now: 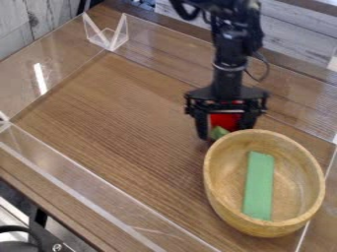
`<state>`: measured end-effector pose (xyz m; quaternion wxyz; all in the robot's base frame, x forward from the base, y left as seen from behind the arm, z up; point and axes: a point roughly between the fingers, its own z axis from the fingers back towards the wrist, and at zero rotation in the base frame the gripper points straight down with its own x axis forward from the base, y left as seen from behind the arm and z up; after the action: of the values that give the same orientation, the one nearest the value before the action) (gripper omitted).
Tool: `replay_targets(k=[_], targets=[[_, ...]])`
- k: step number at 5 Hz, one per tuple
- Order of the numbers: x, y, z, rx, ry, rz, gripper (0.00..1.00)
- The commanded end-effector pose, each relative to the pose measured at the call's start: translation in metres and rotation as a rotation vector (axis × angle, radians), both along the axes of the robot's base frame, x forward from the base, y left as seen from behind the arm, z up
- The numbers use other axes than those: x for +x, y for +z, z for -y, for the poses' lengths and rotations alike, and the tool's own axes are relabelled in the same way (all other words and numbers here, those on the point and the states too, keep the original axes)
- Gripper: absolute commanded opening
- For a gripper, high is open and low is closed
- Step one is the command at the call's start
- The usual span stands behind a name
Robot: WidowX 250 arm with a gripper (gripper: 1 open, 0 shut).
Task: Move the red object to the left side of the table
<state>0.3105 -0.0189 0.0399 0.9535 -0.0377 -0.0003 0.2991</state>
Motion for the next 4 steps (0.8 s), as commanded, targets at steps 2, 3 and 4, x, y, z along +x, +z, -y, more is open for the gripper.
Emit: replay_targets(k=[2, 3, 4], targets=[[-0.003, 0.024, -0.008, 0.012, -0.01, 0.063, 1.0], [-0.004, 0.029, -0.014, 0.014, -0.036, 0.063, 1.0], [-0.009, 0.02, -0.009, 0.017, -0.027, 0.063, 1.0]])
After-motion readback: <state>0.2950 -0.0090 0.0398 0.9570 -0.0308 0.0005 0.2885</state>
